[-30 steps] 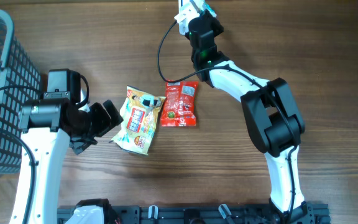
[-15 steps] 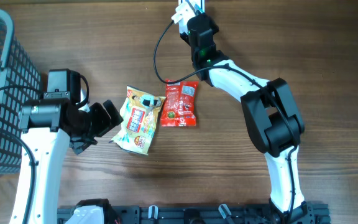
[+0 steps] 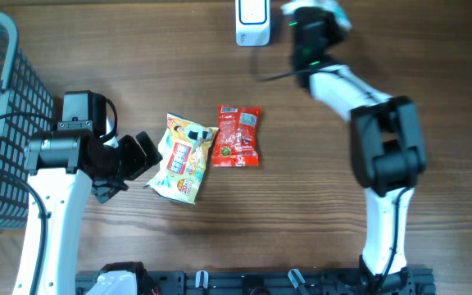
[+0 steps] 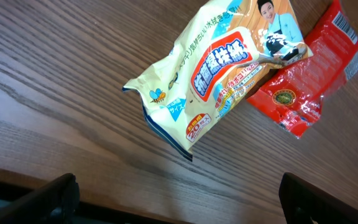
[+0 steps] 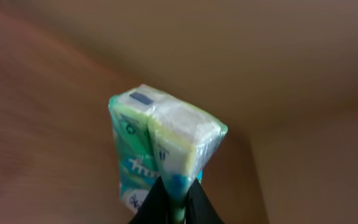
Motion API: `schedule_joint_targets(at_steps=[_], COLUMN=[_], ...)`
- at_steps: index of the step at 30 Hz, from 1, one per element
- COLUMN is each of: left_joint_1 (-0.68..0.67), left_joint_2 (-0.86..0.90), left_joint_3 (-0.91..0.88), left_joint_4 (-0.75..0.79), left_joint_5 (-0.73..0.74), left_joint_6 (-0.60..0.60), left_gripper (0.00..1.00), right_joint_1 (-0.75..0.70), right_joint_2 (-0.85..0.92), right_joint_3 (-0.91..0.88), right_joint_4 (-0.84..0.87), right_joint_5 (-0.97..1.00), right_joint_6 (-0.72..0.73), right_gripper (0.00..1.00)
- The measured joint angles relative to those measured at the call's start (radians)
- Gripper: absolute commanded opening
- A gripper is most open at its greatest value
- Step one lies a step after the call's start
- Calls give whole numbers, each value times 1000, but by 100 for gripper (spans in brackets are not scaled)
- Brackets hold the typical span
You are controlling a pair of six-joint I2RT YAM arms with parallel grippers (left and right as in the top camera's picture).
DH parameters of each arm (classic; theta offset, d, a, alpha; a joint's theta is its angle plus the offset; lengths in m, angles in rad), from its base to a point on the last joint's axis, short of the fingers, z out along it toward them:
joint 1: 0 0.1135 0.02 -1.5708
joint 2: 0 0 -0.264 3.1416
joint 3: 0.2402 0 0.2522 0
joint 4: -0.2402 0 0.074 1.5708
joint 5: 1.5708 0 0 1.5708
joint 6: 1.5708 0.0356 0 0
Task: Scan the item barcode
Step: 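Carry the green pack to the right table edge and release, then move the right gripper toward the red snack bag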
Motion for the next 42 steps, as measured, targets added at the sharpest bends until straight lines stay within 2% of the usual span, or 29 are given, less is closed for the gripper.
schedule_joint_targets(at_steps=[4, 7, 11, 17, 18, 20, 22, 24, 25, 29, 31, 36, 38, 42], left_joint_1=[0, 0, 0, 0, 0, 0, 0, 0, 0, 0, 0, 0, 0, 0], left_joint_2=[0, 0, 0, 0, 0, 0, 0, 0, 0, 0, 0, 0, 0, 0], left_joint_3=[0, 0, 0, 0, 0, 0, 0, 0, 0, 0, 0, 0, 0, 0], left_joint_4=[0, 0, 0, 0, 0, 0, 0, 0, 0, 0, 0, 0, 0, 0], left_joint_5=[0, 0, 0, 0, 0, 0, 0, 0, 0, 0, 0, 0, 0, 0], left_joint_6=[0, -1, -3, -3, -3, -3, -3, -3, -3, -3, -3, -3, -3, -3], left_gripper=[100, 100, 100, 100, 100, 100, 100, 100, 100, 100, 100, 100, 100, 100], right_joint_1=[-195, -315, -453, -583, -603, -637, -668, -700, -713, -741, -738, -735, -735, -732], right_joint_2=[0, 0, -5, -19, -23, -30, -32, -38, -43, -78, -109, -383, -470, -580], right_joint_3=[6, 4, 5, 15, 17, 18, 18, 17, 17, 15, 11, 9, 9, 11], right_joint_4=[-302, -452, -552, -614, -625, -640, -653, -656, -655, -639, -623, -578, -587, -661], right_joint_5=[68, 71, 15, -157, -188, -227, -245, -272, -291, -378, -434, -699, -840, -1270], right_joint_6=[208, 373, 523, 658, 683, 716, 734, 743, 744, 755, 757, 818, 842, 870], right_gripper=[4, 4, 4, 4, 9, 41, 45, 67, 74, 84, 92, 98, 99, 99])
